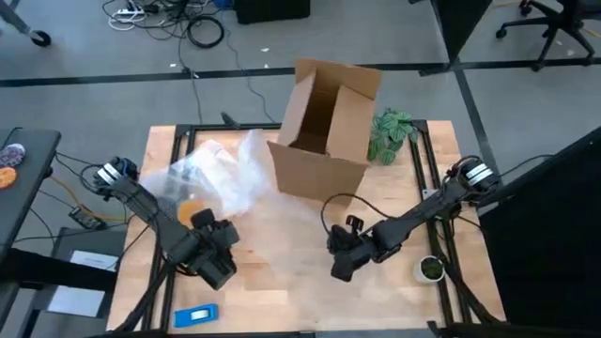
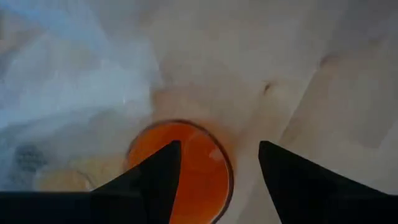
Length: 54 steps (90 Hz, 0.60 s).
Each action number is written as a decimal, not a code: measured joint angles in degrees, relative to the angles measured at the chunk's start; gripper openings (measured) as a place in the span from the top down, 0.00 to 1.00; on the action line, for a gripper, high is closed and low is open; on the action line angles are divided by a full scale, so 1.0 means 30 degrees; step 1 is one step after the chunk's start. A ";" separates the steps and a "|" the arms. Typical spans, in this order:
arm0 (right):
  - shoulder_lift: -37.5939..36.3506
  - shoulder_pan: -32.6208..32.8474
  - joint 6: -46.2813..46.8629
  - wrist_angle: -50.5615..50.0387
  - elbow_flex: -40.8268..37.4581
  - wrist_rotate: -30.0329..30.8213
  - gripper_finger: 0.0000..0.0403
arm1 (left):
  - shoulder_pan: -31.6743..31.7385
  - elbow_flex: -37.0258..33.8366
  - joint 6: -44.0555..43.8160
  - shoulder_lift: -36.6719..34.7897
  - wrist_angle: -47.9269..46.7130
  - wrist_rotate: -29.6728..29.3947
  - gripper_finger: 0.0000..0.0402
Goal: Wrap mug
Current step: Wrap the orange mug with transparent bubble wrap
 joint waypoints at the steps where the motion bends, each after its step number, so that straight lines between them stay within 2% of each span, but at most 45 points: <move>1: 0.0017 0.0000 -0.0001 0.0026 0.0000 -0.0012 1.00 | -0.0005 -0.0078 -0.0038 0.0003 0.0064 0.0077 0.50; 23: 0.0245 0.0000 -0.0029 0.0144 0.0000 -0.0518 1.00 | 0.0513 -0.1827 -0.0893 0.0017 0.0244 0.2833 0.50; 43: 0.0261 -0.0044 -0.0022 0.0338 0.0000 -0.0575 1.00 | 0.1028 -0.2533 0.0154 0.0017 0.1323 0.2850 0.51; 54: 0.0261 -0.0095 -0.0031 0.0747 0.0000 -0.0578 1.00 | 0.1024 -0.2533 0.1710 0.0017 0.2819 0.2903 0.58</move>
